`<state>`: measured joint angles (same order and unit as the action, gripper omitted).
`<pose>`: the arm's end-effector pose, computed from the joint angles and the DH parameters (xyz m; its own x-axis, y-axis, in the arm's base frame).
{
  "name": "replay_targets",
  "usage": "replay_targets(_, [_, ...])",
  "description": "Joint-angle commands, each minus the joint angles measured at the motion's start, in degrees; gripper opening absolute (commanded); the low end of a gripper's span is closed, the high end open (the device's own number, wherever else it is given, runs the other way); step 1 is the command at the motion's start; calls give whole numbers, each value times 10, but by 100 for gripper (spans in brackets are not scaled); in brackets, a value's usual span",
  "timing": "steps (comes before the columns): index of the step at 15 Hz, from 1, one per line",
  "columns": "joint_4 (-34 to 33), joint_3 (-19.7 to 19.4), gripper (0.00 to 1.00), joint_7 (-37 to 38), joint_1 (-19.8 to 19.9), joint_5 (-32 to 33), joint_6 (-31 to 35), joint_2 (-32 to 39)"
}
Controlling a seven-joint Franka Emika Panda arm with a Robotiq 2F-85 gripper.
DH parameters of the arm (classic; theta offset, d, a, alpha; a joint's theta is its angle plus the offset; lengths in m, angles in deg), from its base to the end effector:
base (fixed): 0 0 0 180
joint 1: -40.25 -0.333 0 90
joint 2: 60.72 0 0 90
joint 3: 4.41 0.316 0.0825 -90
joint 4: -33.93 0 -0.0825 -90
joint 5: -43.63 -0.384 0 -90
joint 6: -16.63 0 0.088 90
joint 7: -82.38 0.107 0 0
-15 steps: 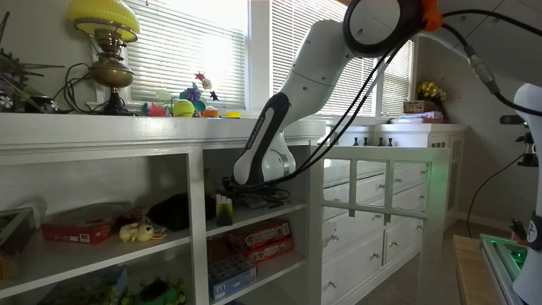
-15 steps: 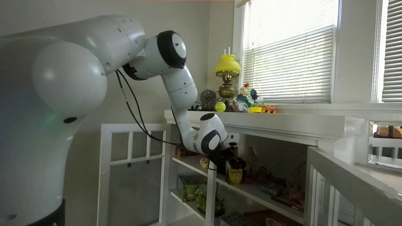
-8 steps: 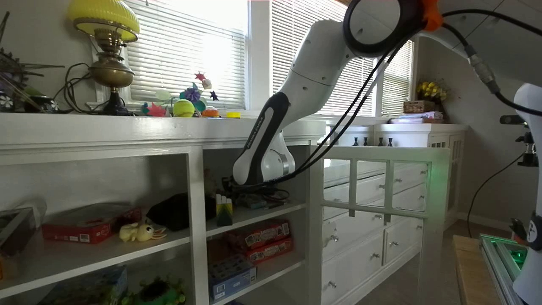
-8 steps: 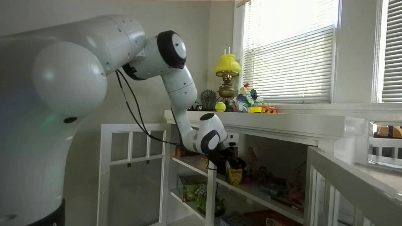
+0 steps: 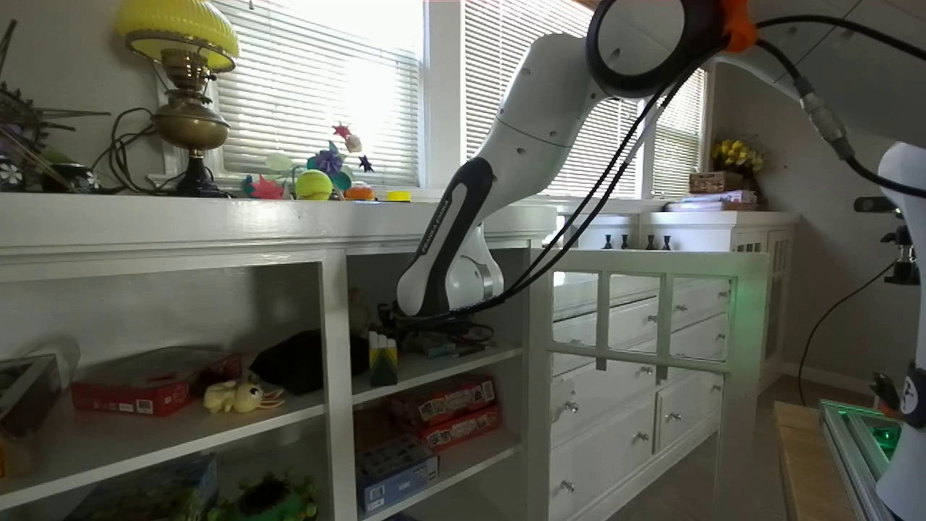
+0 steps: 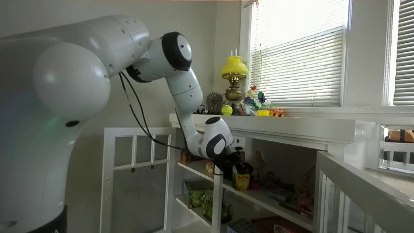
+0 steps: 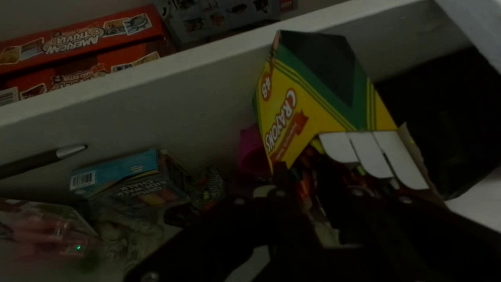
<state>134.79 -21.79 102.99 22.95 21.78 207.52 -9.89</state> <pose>0.6898 -0.0065 0.1685 0.5939 -0.4718 0.6517 -0.4594 -0.8639 -0.2067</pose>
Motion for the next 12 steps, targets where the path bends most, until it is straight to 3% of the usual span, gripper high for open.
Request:
replay_targets(1, [-16, 10, 29, -3, 12, 6, -4, 6])
replay_targets(9, [-20, 18, 25, -5, 21, 8, -6, 9])
replay_targets(10, [-21, 18, 22, -5, 21, 8, -6, 10])
replay_targets(11, [-21, 17, 9, -5, 21, 8, -6, 10])
replay_targets(12, [-20, 16, 5, -5, 20, 8, -6, 10])
